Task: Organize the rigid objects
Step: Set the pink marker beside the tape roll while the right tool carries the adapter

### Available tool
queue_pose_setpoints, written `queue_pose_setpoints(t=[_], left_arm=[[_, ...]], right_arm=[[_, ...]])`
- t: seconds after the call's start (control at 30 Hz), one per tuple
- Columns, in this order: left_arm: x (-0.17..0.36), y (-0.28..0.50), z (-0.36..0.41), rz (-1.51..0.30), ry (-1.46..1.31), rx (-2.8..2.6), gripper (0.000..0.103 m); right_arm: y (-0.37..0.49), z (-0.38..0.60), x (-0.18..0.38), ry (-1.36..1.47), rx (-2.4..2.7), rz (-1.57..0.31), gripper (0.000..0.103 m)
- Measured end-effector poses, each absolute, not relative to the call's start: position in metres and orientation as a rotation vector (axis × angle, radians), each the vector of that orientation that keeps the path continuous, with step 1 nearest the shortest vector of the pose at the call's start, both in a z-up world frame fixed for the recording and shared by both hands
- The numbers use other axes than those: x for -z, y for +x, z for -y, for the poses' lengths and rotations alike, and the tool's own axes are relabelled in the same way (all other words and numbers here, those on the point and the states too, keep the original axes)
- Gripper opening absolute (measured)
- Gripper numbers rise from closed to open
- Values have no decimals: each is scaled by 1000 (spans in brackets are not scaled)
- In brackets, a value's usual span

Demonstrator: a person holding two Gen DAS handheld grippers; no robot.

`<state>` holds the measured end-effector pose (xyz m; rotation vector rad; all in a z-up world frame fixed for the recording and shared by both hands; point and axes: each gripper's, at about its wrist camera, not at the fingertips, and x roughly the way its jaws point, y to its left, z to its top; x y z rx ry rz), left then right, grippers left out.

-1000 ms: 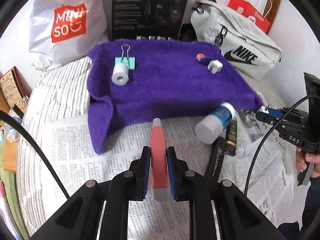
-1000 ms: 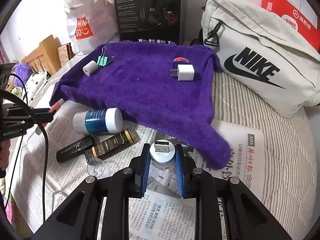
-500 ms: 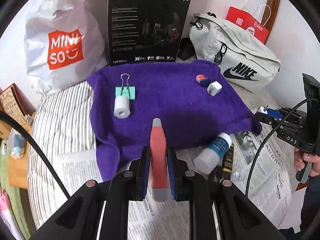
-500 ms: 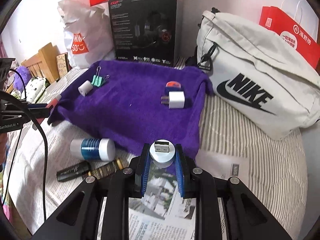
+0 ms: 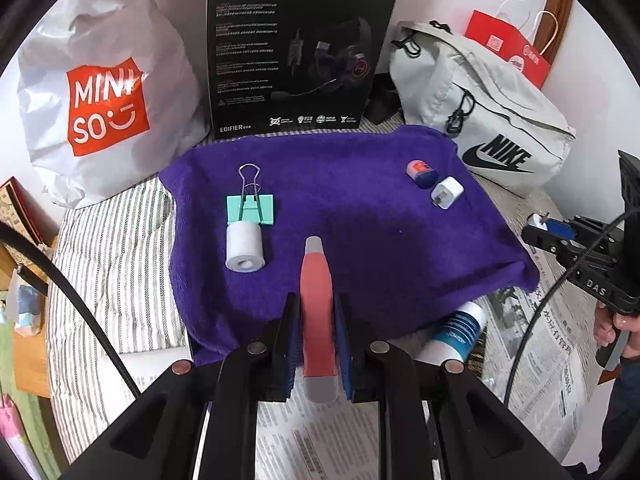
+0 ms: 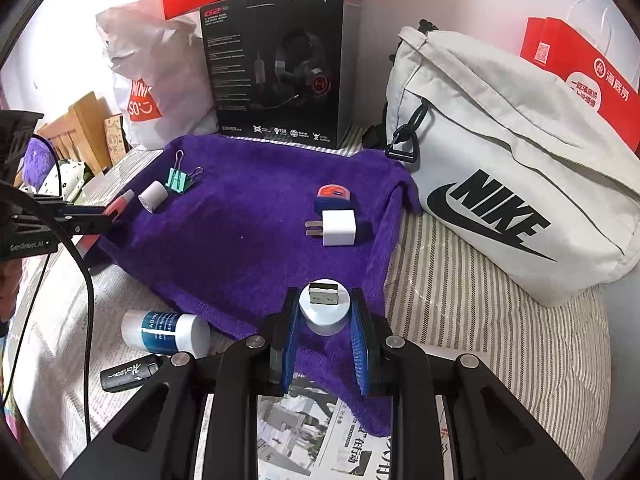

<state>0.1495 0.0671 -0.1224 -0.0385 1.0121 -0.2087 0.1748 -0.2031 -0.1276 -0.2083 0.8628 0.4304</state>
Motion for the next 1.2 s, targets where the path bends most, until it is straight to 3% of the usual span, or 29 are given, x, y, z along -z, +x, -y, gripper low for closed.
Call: queue_pose_setpoints(t=[0.67,1.2], left_arm=[[172,195,-87,-1108,-38,205,17],[175,190,-89,-1074,-38,216,17]], right_arm=[[206,182,146,-242,-430,-896,24],[239,161,175,-272,-431,-944,23]])
